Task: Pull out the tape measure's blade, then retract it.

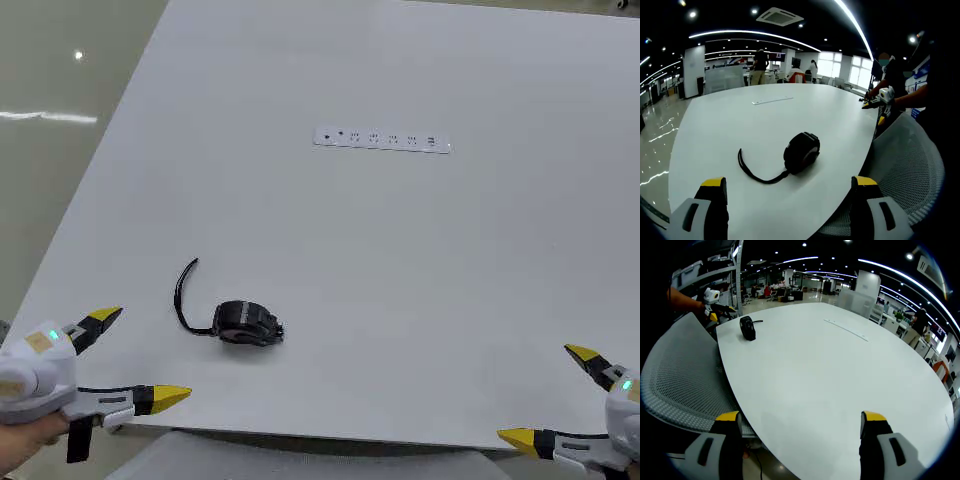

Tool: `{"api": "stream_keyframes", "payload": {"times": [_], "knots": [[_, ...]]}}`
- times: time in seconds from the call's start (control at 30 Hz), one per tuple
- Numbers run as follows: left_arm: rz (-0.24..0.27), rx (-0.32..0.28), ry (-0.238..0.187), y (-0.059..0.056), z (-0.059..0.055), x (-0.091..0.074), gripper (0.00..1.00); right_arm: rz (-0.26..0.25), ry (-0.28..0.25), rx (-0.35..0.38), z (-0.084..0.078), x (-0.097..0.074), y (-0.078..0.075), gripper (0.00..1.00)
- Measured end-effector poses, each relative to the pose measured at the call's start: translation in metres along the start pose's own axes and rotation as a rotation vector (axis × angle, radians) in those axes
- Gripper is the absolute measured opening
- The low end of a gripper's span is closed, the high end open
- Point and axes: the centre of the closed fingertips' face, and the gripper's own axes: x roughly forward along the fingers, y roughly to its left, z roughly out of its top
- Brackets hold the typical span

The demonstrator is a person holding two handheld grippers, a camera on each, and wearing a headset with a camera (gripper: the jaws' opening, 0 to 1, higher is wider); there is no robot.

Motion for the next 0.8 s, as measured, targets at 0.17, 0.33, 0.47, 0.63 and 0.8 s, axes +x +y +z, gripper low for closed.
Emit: {"api": "stream_keyframes", "payload": {"times": [0.17,0.33,0.47,0.63,0.8], "knots": [[-0.006,-0.001,0.006,-0.001,-0.002,-0.004,1.00,-0.009,-0.004,-0.004,0.000,-0.002,0.001,1.00],[-0.008,-0.005,0.016,-0.003,-0.006,-0.006,1.00,-0.015,-0.016,-0.007,0.004,-0.004,0.003,0.99],[-0.013,-0.007,0.021,-0.002,-0.008,-0.006,1.00,-0.016,-0.009,-0.003,0.000,-0.004,0.006,0.99],[-0.011,0.001,0.027,-0.002,-0.010,-0.006,1.00,-0.022,-0.012,0.004,-0.001,-0.006,0.006,1.00],[-0.004,-0.024,0.024,-0.003,-0.010,-0.007,1.00,-0.023,-0.008,0.014,-0.004,-0.008,0.004,1.00]]}}
